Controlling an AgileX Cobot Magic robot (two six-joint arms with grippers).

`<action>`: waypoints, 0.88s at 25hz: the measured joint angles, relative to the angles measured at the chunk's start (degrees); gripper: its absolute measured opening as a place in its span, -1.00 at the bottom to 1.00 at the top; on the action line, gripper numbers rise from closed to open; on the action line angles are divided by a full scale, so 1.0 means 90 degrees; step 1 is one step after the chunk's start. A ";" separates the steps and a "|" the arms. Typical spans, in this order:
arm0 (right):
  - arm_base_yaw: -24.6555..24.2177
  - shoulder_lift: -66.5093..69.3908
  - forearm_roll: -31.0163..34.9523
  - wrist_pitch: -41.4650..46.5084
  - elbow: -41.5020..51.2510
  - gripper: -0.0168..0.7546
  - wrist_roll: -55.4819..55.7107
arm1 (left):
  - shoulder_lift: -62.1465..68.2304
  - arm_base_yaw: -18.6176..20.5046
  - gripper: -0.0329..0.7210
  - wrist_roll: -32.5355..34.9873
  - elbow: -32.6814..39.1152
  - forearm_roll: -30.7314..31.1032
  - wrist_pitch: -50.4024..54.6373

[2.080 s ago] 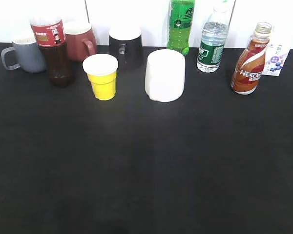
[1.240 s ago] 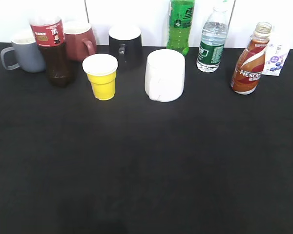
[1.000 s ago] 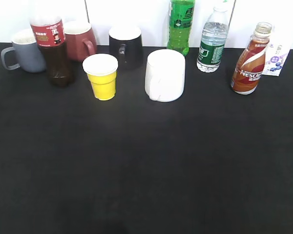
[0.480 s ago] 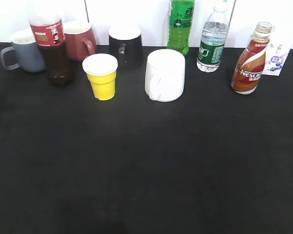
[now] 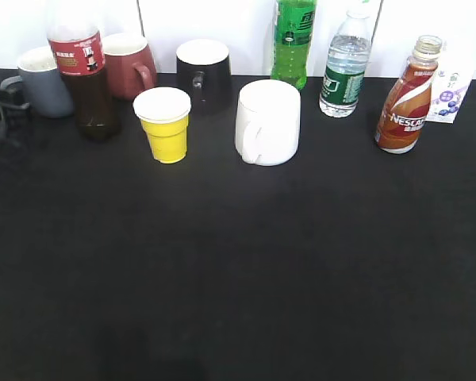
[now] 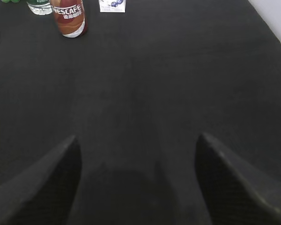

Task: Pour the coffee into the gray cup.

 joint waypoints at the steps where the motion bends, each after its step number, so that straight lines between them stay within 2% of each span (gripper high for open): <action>1: 0.0000 0.0000 0.0000 0.0000 0.0000 0.58 0.0000 | 0.0120 0.0075 0.29 0.0000 -0.0193 -0.0005 0.0139; 8: 0.0000 0.0000 0.0000 0.0000 0.0000 0.58 0.0000 | 0.0985 0.0228 0.26 0.0000 -0.1433 0.0027 0.0662; 9: 0.0000 0.0000 0.0000 0.0000 0.0000 0.58 0.0000 | 0.1128 0.0228 0.19 0.0000 -0.1674 0.0027 0.0750; 11: 0.0000 0.0000 0.0000 0.0000 0.0000 0.58 0.0000 | 0.1331 0.0228 -0.13 0.0000 -0.1901 0.0039 0.0775; 13: 0.0000 0.0000 0.0000 0.0000 0.0000 0.58 0.0000 | 0.1372 0.0228 -0.60 0.0016 -0.1907 0.0062 0.0685; 14: 0.0000 0.0000 0.0000 0.0000 0.0000 0.58 0.0000 | 0.1398 0.0234 -0.68 0.0015 -0.1907 0.0055 0.0617; 22: 0.0000 0.0000 0.0000 0.0000 0.0000 0.58 0.0000 | 0.0898 0.0283 -0.73 0.0134 -0.1743 0.0041 0.0546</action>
